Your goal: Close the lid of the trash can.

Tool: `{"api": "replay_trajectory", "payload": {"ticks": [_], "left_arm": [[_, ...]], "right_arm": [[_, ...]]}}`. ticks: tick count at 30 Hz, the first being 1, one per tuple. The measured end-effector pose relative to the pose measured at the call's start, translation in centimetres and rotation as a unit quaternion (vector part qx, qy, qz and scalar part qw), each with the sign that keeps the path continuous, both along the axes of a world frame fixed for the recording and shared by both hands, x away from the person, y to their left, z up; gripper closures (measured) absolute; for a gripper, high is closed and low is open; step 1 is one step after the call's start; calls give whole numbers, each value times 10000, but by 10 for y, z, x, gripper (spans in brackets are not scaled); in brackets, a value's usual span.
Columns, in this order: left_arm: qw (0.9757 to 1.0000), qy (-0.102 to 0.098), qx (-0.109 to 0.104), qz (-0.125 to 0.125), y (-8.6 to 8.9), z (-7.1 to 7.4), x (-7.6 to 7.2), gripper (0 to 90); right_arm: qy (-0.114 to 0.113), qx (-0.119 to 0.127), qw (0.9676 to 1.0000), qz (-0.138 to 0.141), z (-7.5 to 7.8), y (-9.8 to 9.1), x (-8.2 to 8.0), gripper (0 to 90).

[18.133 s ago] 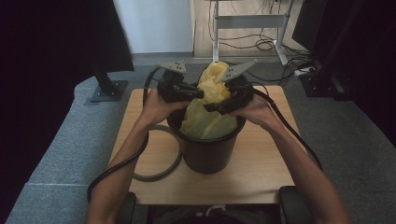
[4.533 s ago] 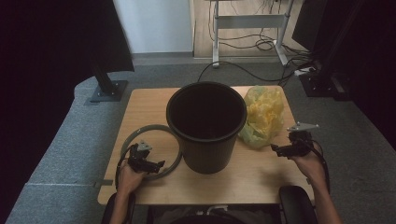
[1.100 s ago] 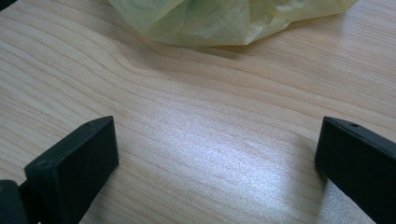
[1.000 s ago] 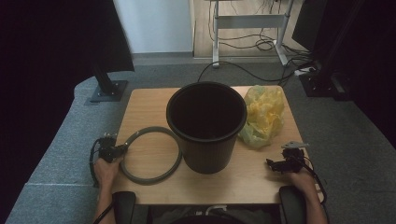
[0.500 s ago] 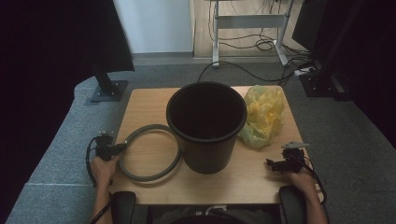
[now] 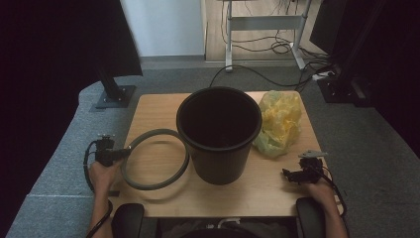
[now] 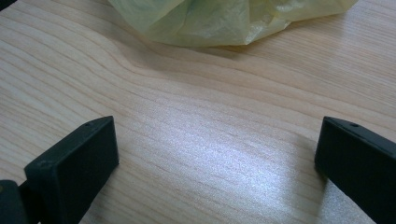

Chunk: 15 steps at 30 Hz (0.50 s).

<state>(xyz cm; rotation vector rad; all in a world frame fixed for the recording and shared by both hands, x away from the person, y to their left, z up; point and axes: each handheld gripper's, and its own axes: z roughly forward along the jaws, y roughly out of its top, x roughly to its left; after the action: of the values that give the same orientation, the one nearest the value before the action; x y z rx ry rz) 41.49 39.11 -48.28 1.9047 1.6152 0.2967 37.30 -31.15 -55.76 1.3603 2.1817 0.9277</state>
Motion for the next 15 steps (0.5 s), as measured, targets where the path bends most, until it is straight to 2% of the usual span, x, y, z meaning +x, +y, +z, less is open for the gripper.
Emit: {"api": "replay_trajectory", "payload": {"ticks": [9, 15], "left_arm": [[9999, 68, 89, -105, 2, 23, 0, 786], [9999, 105, 9, -117, 6, 38, 1, 786]], "right_arm": [[0, -1, 10000, 1, 0, 0, 0, 0], [-2, -4, 10000, -1, 0, 0, 0, 0]]}}
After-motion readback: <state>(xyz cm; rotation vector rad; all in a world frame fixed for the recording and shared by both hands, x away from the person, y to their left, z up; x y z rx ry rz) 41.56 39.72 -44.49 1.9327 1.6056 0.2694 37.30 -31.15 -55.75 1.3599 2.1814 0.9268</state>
